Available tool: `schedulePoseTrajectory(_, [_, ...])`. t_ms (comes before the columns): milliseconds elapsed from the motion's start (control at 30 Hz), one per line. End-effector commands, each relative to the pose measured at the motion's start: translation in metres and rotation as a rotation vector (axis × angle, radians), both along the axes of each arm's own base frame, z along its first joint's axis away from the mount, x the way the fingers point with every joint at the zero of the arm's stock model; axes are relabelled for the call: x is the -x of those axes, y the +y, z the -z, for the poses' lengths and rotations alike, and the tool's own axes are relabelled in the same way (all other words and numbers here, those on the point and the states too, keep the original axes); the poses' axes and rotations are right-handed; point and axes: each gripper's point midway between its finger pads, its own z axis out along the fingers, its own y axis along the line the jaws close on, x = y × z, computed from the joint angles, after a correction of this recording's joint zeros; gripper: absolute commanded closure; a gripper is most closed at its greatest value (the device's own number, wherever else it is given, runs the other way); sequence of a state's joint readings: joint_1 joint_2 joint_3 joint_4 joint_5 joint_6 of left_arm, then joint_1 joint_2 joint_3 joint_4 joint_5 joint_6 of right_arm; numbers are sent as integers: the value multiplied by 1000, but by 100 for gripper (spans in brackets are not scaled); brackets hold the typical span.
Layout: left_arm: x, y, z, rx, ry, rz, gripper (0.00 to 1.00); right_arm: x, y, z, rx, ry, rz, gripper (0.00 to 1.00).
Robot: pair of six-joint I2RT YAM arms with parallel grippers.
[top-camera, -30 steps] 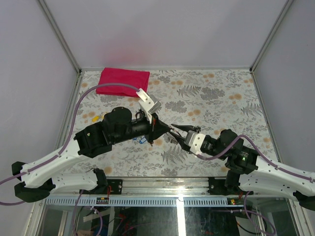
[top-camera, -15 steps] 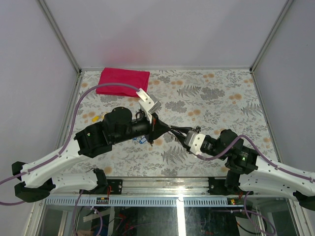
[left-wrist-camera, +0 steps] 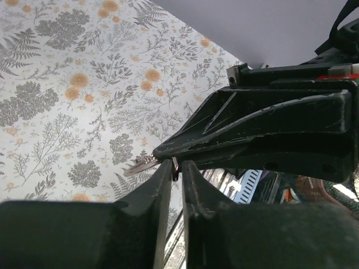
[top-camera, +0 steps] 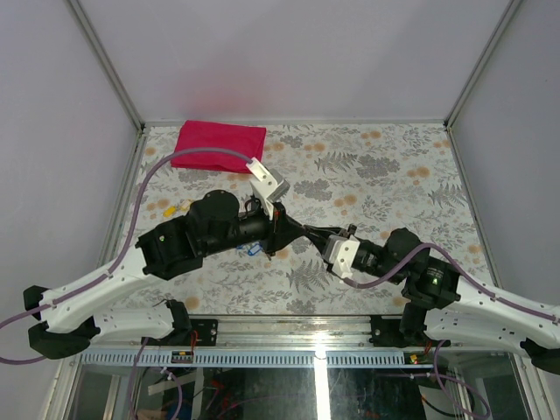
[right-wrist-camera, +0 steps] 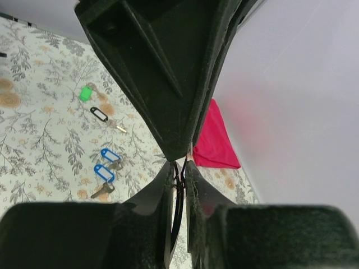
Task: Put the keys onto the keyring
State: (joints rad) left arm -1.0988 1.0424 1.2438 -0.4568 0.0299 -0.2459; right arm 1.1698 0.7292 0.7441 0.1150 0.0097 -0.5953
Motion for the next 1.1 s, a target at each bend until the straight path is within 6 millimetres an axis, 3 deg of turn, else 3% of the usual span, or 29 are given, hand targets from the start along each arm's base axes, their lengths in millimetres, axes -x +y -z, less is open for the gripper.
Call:
schedulePoseTrajectory(0, [-1, 0, -30, 110, -50, -5, 78, -3, -4, -26, -22, -30, 27, 100])
schedulePoseTrajectory(100, [-3, 11, -36, 130, -61, -46, 72, -3, -8, -26, -25, -32, 35, 100])
schedulePoseTrajectory(267, [-6, 24, -35, 125, -57, -100, 70, -4, -9, -21, 2, -32, 43, 100])
schedulePoseTrajectory(500, [-12, 26, -14, 64, -11, -144, 69, -5, -10, -19, 22, -32, 48, 100])
schedulePoseTrajectory(733, [-45, 43, 35, -93, 98, -316, 68, -9, -15, -9, 57, 14, 86, 100])
schedulePoseTrajectory(1067, [-87, 110, 132, -252, 330, -649, 63, -14, -37, 16, 57, 345, 255, 100])
